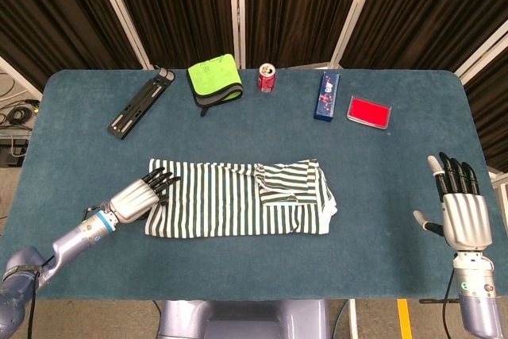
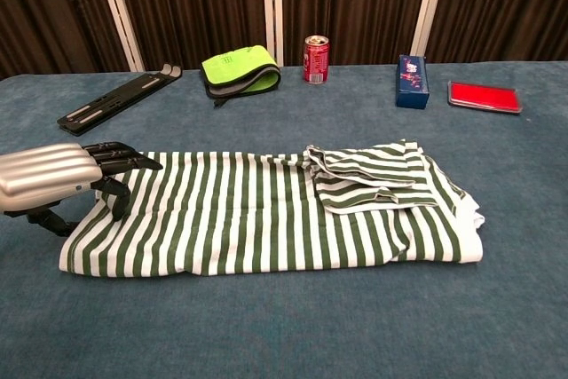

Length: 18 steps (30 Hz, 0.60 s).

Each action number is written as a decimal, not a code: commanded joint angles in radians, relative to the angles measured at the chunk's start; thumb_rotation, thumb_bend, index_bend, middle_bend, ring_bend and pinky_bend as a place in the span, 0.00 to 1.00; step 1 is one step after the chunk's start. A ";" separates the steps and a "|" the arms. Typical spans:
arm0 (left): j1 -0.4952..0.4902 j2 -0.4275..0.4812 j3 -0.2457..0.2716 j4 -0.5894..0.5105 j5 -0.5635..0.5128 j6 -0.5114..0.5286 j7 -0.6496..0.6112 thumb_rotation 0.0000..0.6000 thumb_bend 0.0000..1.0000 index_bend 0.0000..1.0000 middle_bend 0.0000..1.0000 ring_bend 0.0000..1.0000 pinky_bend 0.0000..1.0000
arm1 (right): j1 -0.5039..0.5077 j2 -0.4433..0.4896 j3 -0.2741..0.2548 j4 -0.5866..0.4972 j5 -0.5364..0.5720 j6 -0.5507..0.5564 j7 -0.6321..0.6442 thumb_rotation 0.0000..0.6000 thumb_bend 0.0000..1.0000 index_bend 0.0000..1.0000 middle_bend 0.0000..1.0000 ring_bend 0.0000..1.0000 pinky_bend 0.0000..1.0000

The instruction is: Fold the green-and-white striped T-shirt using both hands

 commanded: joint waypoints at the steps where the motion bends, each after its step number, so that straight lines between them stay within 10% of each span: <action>1: -0.003 -0.001 0.000 -0.002 -0.002 0.001 0.002 1.00 0.53 0.50 0.00 0.00 0.00 | -0.001 0.001 0.001 -0.001 -0.001 0.000 0.002 1.00 0.00 0.00 0.00 0.00 0.00; 18: 0.000 0.002 -0.002 -0.015 -0.020 0.023 -0.012 1.00 0.56 0.80 0.00 0.00 0.00 | -0.007 0.002 0.006 -0.003 -0.012 -0.004 0.006 1.00 0.00 0.00 0.00 0.00 0.00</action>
